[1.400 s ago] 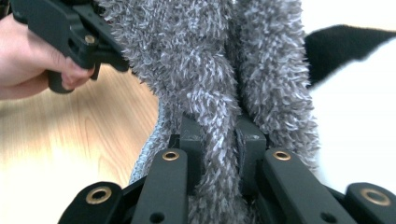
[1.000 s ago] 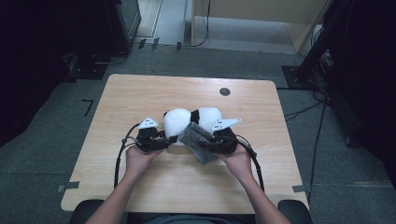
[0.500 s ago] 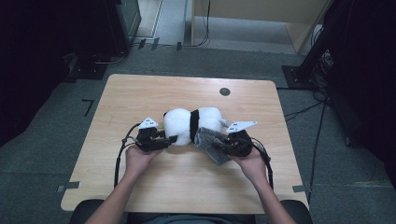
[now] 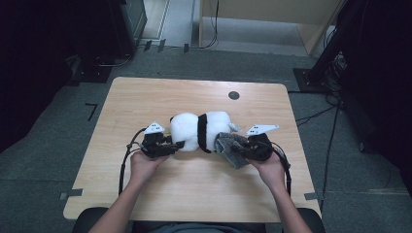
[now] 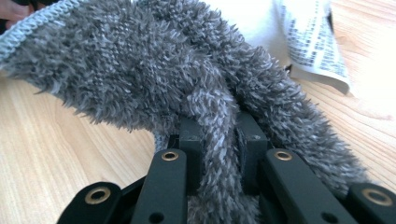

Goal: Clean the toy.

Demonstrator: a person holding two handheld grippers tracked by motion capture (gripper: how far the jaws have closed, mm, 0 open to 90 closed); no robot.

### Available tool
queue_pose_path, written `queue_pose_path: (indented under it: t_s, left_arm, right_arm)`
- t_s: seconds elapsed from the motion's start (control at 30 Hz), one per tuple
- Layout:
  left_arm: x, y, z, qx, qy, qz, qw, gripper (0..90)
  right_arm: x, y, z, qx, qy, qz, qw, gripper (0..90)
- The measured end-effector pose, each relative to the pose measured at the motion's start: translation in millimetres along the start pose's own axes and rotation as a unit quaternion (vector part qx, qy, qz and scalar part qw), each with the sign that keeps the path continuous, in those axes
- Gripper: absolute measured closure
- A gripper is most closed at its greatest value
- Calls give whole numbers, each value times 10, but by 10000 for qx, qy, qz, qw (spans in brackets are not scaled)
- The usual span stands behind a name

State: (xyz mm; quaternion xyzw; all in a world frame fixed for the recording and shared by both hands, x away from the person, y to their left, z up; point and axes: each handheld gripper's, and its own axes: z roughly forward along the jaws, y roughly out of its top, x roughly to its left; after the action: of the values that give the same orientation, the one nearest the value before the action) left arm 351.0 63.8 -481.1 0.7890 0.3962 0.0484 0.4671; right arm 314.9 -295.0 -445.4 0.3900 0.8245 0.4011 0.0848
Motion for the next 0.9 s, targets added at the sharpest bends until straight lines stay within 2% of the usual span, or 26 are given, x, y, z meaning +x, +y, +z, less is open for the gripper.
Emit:
queue_pose_path:
  t_s: [0.17, 0.33, 0.47, 0.7, 0.9]
  left_arm:
    - [-1, 1, -1, 3, 13, 1, 10000, 504]
    - [7, 1, -4, -4, 17, -18, 10000, 502]
    - [0, 3, -3, 5, 44, 7, 10000, 501]
    - [6, 2, -4, -1, 44, -12, 10000, 494]
    - [9, 2, -8, 10, 51, -21, 10000, 486]
  right_arm:
    - [-61, -23, -19, 1, -87, 85, 9999, 773]
    - [-147, -52, -61, -38, -281, 236, 9993, 773]
    - [-199, -59, -68, -80, -407, 265, 9988, 773]
    - [-279, -33, -48, -139, -549, 392, 9976, 772]
    - [-343, -14, -100, -260, -684, 480, 9962, 773]
